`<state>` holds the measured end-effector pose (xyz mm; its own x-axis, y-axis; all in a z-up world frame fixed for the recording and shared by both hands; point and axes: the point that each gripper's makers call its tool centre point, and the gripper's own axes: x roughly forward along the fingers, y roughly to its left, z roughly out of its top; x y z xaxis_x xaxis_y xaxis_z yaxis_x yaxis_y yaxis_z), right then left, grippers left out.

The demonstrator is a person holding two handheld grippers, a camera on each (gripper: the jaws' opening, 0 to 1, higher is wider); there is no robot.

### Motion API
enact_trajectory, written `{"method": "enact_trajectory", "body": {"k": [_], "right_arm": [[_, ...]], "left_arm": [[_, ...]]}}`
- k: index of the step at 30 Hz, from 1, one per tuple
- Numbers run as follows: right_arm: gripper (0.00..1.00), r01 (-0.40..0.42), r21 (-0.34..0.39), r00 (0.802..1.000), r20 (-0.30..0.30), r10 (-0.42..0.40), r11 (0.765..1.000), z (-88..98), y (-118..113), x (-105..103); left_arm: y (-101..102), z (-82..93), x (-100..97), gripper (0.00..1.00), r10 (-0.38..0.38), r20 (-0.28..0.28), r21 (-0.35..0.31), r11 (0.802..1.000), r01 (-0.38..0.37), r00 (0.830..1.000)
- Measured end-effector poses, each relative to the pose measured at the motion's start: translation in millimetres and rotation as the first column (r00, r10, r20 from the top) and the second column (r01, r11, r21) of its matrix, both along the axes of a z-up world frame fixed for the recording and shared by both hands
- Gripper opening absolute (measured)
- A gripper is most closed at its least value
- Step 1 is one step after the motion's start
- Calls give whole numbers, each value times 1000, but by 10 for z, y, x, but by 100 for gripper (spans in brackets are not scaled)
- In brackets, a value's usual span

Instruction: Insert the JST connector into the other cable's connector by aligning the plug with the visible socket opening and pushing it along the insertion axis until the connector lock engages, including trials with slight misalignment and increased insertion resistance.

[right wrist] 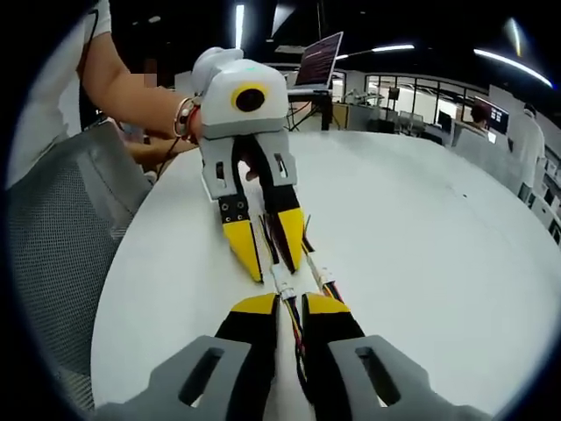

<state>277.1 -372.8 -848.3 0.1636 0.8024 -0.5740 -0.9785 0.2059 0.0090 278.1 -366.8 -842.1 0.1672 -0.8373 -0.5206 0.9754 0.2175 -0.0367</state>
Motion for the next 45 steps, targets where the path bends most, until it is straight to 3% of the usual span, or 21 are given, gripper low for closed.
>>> {"method": "enact_trajectory", "body": {"k": [17, 24, 32, 38, 41, 45], "right_arm": [[14, 19, 0, 999, 28, -19, 1000, 193, -68, 12], [25, 58, 5, 997, 40, -58, 998, 294, -112, 30], [31, 84, 17, 994, 75, -85, 996, 444, -151, -19], [40, 136, 21, 985, 108, -138, 990, 564, -211, -14], [42, 147, 39, 982, 118, -150, 988, 648, -225, -55], [52, 193, 35, 974, 114, -196, 981, 672, -270, -40]], "left_arm": [[-6, 205, 14, 13, 13, 11, -19, 1000, -12, 1000], [34, 348, 0, 20, 41, 23, -42, 998, -40, 999], [111, 534, 47, 47, 121, 36, -102, 988, -117, 992], [199, 617, -3, 55, 158, 57, -98, 984, -152, 986], [280, 672, 18, 59, 207, 66, -100, 975, -200, 976], [384, 736, 64, 69, 277, 74, -118, 956, -268, 958]]}}
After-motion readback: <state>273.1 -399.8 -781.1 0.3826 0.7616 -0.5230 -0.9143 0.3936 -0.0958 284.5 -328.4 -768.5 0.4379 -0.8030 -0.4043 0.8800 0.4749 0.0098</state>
